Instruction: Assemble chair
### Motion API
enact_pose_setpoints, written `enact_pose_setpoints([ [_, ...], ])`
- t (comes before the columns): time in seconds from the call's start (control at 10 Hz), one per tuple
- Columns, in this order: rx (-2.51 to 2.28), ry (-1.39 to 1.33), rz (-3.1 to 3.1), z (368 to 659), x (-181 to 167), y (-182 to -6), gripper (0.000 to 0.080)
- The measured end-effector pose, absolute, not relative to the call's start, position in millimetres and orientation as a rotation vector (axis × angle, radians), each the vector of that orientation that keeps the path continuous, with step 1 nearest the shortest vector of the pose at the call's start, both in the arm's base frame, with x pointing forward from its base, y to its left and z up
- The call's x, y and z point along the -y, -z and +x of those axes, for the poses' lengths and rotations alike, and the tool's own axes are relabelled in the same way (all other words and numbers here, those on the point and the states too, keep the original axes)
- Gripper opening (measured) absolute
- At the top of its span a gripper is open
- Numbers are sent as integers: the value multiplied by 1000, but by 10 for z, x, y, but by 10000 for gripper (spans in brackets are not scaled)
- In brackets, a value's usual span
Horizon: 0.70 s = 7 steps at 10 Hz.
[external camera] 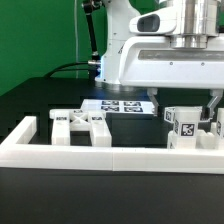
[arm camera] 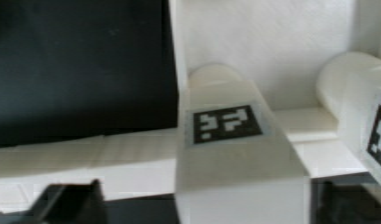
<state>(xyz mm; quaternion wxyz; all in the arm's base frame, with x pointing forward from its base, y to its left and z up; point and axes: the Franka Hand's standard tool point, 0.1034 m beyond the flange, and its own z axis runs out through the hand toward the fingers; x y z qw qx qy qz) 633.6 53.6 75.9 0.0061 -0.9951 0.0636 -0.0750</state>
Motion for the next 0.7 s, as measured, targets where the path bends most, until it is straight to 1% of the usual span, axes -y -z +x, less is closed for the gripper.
enact_pose_setpoints([
  [0.1,-210,235,-3113,6336,-528,-759,535],
  [0.2,-247,234,-3109,6336,-525,-759,353],
  [0.3,-250,234,-3109,6336,-522,-758,290],
  [0.7,-684,227,-3021,6337,-519,-758,290],
])
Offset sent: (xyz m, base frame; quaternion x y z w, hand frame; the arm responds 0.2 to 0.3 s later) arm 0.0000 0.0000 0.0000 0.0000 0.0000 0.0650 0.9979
